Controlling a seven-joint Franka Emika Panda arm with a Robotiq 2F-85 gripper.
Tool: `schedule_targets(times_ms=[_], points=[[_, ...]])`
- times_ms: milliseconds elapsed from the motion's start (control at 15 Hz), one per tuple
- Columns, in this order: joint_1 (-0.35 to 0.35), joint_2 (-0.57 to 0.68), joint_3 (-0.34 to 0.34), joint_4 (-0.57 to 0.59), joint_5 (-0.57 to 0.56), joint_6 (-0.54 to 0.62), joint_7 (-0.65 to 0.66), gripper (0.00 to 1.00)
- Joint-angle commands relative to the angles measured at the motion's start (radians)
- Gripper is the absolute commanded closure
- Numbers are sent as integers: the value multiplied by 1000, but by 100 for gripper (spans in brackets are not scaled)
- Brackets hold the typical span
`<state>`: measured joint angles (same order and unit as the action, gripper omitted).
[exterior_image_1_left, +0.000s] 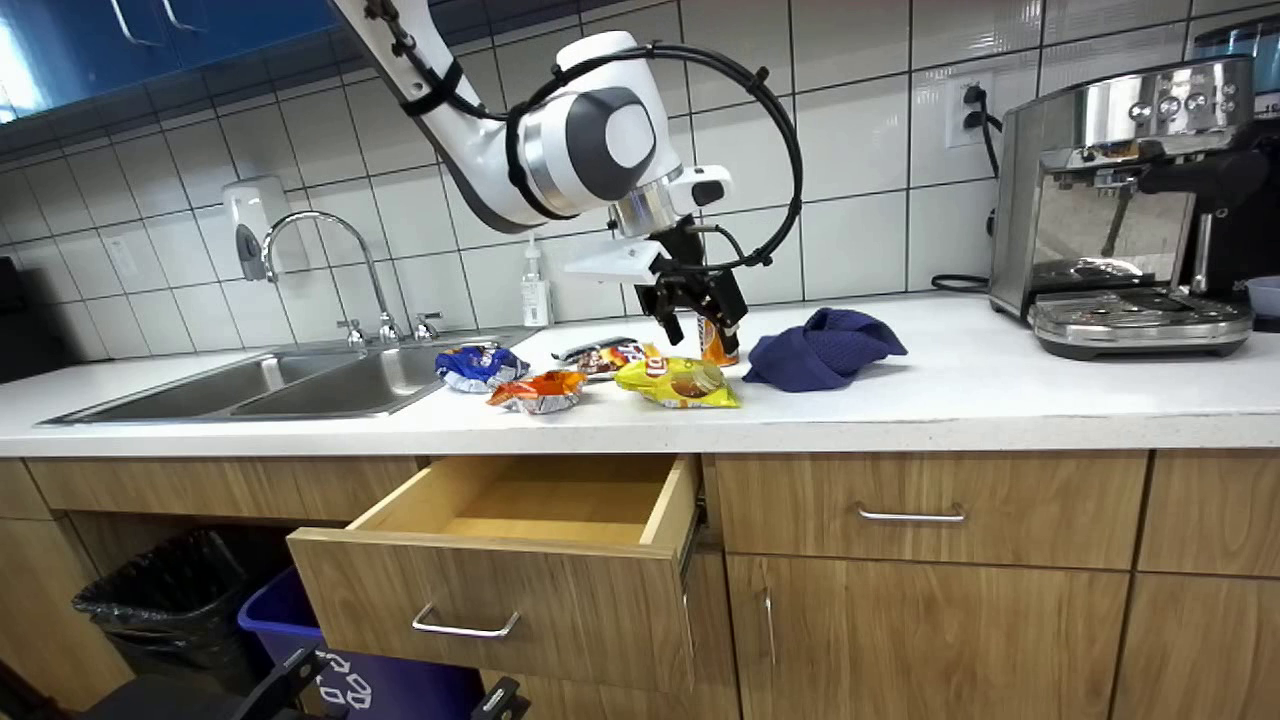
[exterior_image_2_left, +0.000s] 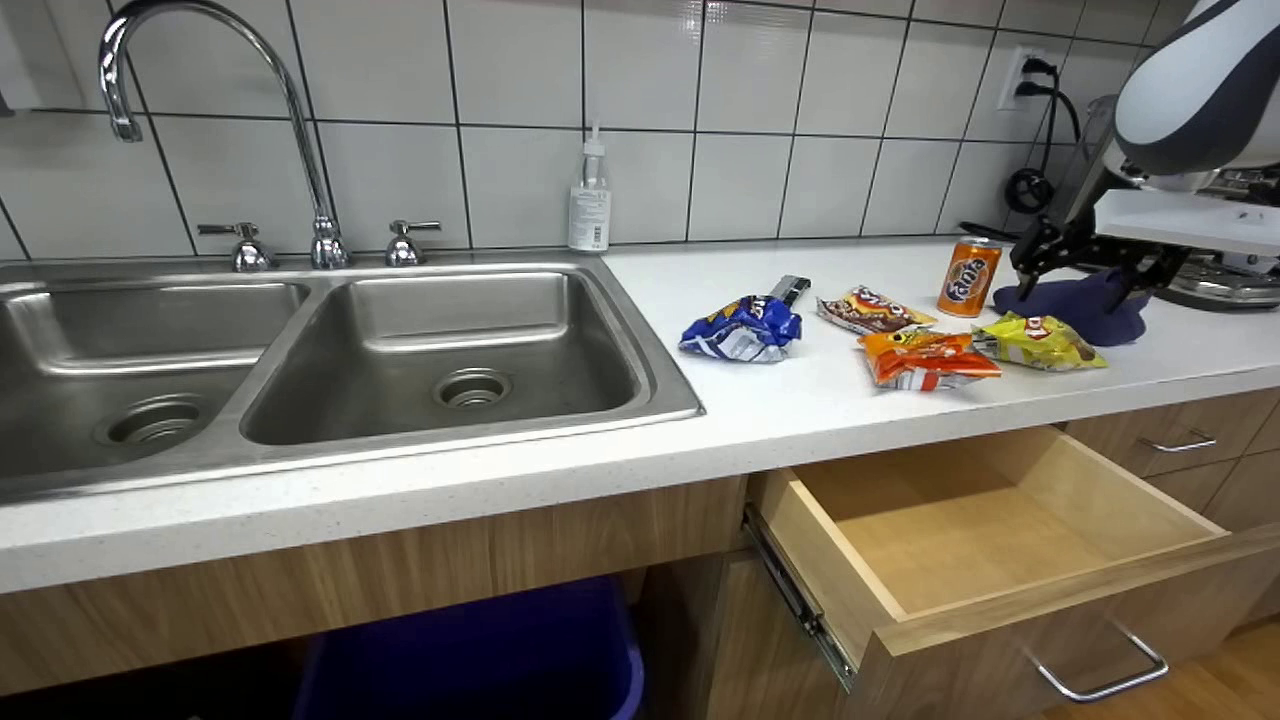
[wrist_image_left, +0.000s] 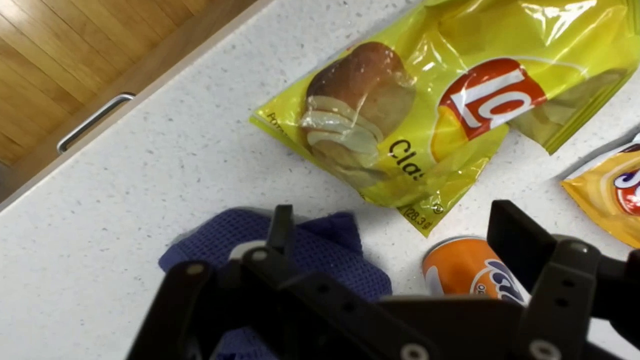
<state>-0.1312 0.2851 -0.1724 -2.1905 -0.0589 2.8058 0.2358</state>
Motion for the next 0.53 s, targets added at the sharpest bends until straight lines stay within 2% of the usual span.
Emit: schedule_targets(times_ms=[0, 467], points=[[-3, 61, 8, 66, 47, 5, -32, 0], [-12, 108, 22, 108, 77, -20, -78, 0]])
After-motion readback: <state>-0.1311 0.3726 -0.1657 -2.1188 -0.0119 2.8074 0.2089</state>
